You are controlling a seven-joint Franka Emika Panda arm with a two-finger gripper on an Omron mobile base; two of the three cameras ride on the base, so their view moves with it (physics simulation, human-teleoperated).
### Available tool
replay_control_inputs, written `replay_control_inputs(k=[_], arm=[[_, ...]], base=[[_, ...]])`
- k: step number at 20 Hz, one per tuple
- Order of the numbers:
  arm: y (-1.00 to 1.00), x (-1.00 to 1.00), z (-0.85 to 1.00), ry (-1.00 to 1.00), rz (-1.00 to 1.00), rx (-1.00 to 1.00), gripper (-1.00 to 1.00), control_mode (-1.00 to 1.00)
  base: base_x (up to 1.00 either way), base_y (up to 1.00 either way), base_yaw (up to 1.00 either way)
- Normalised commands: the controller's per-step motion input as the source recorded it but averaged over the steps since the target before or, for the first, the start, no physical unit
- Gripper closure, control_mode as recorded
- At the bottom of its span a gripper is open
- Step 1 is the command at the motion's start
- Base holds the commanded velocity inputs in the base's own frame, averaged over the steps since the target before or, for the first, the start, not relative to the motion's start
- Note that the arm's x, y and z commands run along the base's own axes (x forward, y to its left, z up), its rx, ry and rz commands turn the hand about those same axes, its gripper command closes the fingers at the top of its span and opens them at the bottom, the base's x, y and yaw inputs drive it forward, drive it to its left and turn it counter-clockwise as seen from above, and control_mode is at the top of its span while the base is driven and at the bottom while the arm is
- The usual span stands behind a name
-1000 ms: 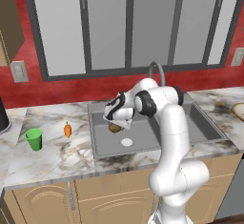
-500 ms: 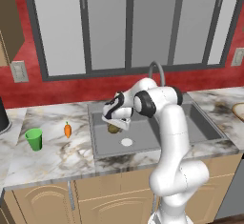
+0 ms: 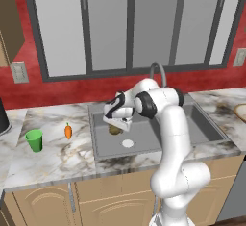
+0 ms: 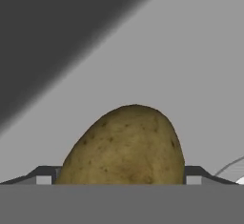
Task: Remove the potato and carrot from the sink. Then move the bowl and cup from the counter to the sink for washing.
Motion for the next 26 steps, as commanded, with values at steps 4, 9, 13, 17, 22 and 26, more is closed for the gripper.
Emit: replay_control_inputs(k=[4,9,13,17,22,26], arm=[[-0.15,-0.38,0.22,-0.08,0.0,0.0,1.0,-1.0],[-0.1,-0.45,0.43,-0.01,0.0,0.0,1.0,-1.0],[-0.04,-0.47,0.53,0.0,0.0,0.0,1.0,-1.0],[0.0,-0.46,0.55,0.01,0.09,-0.01,1.0,-1.0],[0.02,-0.36,0.56,0.06,0.15,-0.04,1.0,-1.0],[0.13,-0.25,0.36,0.13,0.2,-0.05,1.0,-1.0]], base=[[0.0,0.0,0.0],[0.0,0.0,0.0],[0.0,0.0,0.0],[0.0,0.0,0.0],[0.0,0.0,0.0],[0.0,0.0,0.0]])
